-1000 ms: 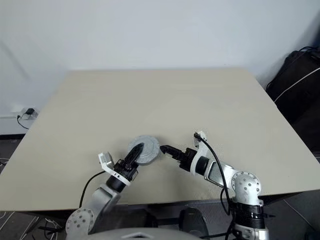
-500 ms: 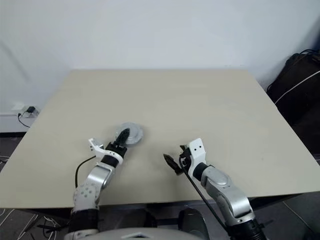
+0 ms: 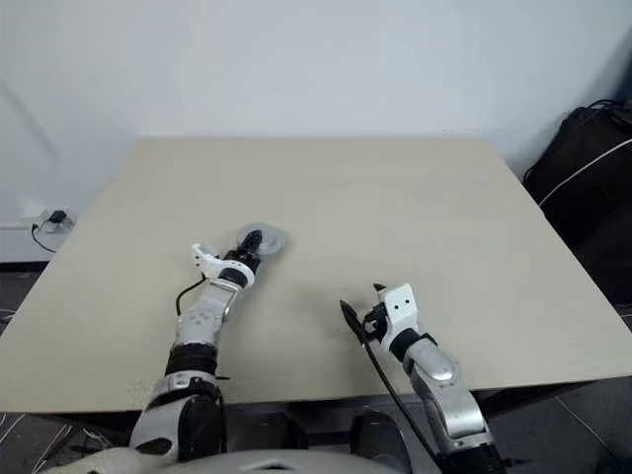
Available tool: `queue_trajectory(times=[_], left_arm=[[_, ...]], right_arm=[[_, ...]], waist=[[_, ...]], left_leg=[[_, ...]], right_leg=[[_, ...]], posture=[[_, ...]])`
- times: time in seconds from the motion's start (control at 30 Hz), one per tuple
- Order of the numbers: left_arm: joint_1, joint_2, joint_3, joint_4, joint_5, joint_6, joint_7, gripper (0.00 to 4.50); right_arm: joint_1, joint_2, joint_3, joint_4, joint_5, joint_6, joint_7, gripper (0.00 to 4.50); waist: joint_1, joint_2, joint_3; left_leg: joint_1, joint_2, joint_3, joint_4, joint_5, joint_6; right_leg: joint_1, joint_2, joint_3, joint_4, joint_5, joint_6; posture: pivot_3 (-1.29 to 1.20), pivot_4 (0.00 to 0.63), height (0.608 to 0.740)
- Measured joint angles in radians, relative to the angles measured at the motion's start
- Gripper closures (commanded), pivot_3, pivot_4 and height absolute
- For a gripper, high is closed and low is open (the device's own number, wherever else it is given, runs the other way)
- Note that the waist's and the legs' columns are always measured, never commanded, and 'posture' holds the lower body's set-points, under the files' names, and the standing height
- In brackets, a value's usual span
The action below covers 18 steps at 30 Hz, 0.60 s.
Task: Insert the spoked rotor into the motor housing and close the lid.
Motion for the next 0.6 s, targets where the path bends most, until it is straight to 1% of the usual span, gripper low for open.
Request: queue_trajectory(times=[0.17,0.37,0.43,0.5,0.6], left_arm=[[-0.073,-0.005,0.050,0.117,0.040,-0.044,0.019,2.38],[-0.126,-0.007,0.097,0.211,0.078,-0.089,0.065,2.38],[-0.136,-0.007,0.101,0.223,0.089,-0.095,0.076,1.64],[-0.135,-0.006,0.104,0.223,0.109,-0.084,0.093,1.08],[-0.123,-0.007,0.086,0.181,0.136,-0.050,0.123,0.07]], right_arm=[[0.000,0.030,-0.021,0.074,-0.071,-0.093,-0.042,0.00],[-0.003,0.048,-0.028,0.130,-0.106,-0.155,-0.050,0.00],[-0.005,0.052,-0.029,0.142,-0.112,-0.167,-0.050,0.00],[-0.005,0.053,-0.029,0.148,-0.116,-0.168,-0.049,0.00],[-0.008,0.059,-0.029,0.150,-0.120,-0.169,-0.049,0.00]], waist=[[-0.004,0.000,0.000],[-0.005,-0.001,-0.001],[-0.005,-0.001,-0.001],[-0.006,-0.001,0.000],[-0.005,0.000,-0.002]], left_leg=[[0.001,0.001,0.001,0.000,0.000,-0.001],[0.002,0.001,0.001,0.000,0.001,-0.001],[0.005,0.001,0.001,0.000,0.001,-0.002],[0.010,0.002,0.001,0.000,0.001,-0.001],[0.016,0.002,0.001,0.000,0.000,-0.001]], right_leg=[[0.000,0.002,0.001,0.000,0.000,0.000],[0.001,0.002,0.002,0.001,0.000,0.000],[0.004,0.002,0.002,0.001,0.000,0.000],[0.009,0.001,0.002,0.001,0.000,-0.001],[0.013,-0.005,0.002,0.001,-0.003,-0.005]], posture=[[0.00,0.000,0.740],[0.00,0.000,0.740],[0.00,0.000,0.740],[0.00,0.000,0.740],[0.00,0.000,0.740]])
